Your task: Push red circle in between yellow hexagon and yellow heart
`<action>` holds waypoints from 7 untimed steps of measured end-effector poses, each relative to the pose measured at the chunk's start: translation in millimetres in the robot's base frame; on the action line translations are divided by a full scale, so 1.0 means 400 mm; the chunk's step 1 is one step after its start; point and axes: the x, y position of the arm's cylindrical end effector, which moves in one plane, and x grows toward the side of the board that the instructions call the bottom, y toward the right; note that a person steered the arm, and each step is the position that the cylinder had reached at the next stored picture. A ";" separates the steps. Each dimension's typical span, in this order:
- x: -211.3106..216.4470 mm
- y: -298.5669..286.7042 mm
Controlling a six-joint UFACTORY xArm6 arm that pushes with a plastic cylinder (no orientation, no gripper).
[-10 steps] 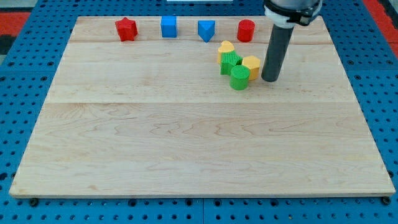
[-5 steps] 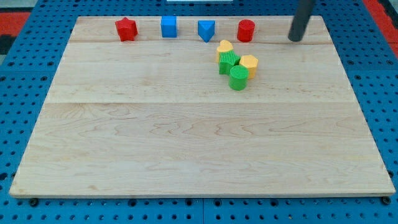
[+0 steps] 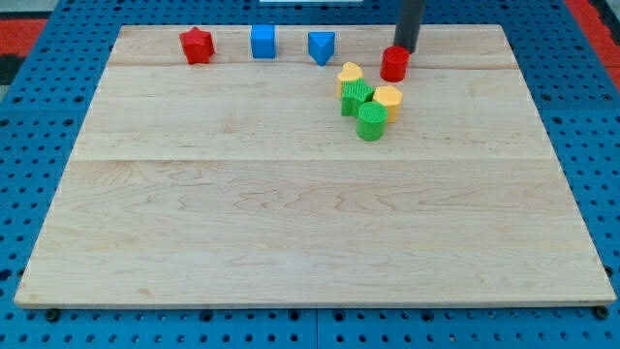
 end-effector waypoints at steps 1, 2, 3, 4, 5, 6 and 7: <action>0.043 -0.007; 0.067 -0.064; 0.008 -0.063; 0.019 -0.105; 0.073 -0.099; 0.121 -0.103; 0.111 -0.094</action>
